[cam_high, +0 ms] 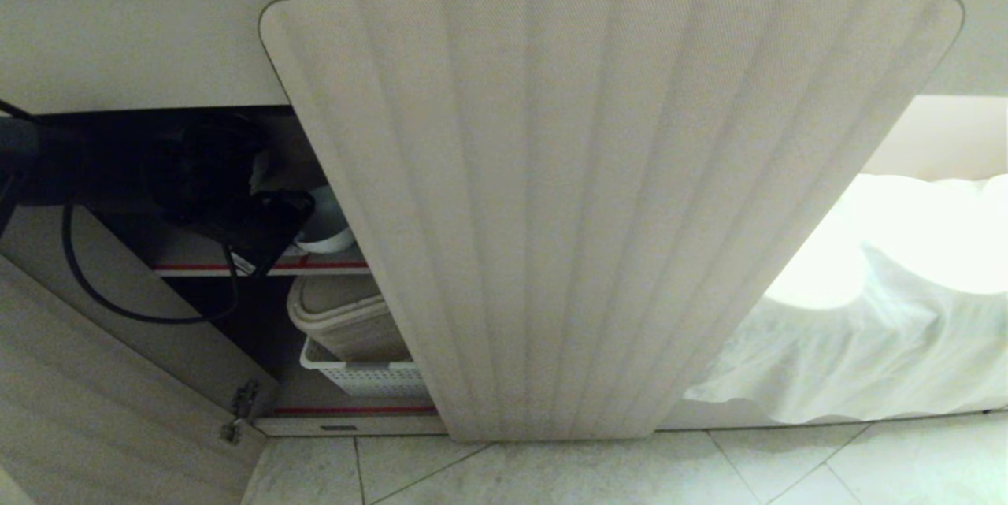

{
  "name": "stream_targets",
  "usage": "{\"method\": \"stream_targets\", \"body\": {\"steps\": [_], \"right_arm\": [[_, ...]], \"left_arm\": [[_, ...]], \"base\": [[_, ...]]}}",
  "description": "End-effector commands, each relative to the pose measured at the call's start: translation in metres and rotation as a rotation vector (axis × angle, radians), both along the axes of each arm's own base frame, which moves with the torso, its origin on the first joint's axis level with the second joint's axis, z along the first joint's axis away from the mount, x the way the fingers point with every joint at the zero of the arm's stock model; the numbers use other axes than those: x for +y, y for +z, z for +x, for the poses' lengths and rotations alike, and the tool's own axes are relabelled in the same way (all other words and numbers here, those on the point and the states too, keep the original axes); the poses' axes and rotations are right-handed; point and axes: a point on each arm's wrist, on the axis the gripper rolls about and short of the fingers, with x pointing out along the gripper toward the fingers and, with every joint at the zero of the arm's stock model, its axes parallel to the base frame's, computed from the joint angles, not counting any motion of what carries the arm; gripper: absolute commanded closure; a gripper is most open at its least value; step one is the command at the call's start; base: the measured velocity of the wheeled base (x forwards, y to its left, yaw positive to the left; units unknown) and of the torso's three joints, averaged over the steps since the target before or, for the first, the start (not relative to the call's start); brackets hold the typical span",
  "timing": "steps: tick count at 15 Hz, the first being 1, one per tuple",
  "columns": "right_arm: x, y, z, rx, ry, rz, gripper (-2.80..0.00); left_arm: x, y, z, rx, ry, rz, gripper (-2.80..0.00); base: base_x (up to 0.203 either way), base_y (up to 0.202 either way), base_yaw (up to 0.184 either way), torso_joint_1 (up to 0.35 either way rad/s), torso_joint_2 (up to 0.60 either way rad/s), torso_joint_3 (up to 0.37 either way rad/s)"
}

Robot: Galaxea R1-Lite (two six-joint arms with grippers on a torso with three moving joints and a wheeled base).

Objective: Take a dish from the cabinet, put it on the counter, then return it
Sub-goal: Put it back into the cabinet

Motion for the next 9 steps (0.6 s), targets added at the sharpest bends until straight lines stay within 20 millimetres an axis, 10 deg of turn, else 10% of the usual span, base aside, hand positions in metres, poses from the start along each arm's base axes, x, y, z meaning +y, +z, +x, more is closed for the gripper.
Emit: {"method": "stream_targets", "body": {"steps": [1, 9], "right_arm": [[0.0, 0.0, 0.0, -0.001, 0.001, 0.001, 0.0], [0.0, 0.0, 0.0, -0.001, 0.001, 0.001, 0.0]], "left_arm": [[0.0002, -0.0015, 0.0036, 0.0, 0.005, -0.005, 0.0], [-0.0003, -0.0064, 0.0106, 0.002, 0.003, -0.008, 0.0]], "base": [[0.0, 0.0, 0.0, 0.0, 0.0, 0.0], [0.0, 0.0, 0.0, 0.0, 0.0, 0.0]]}}
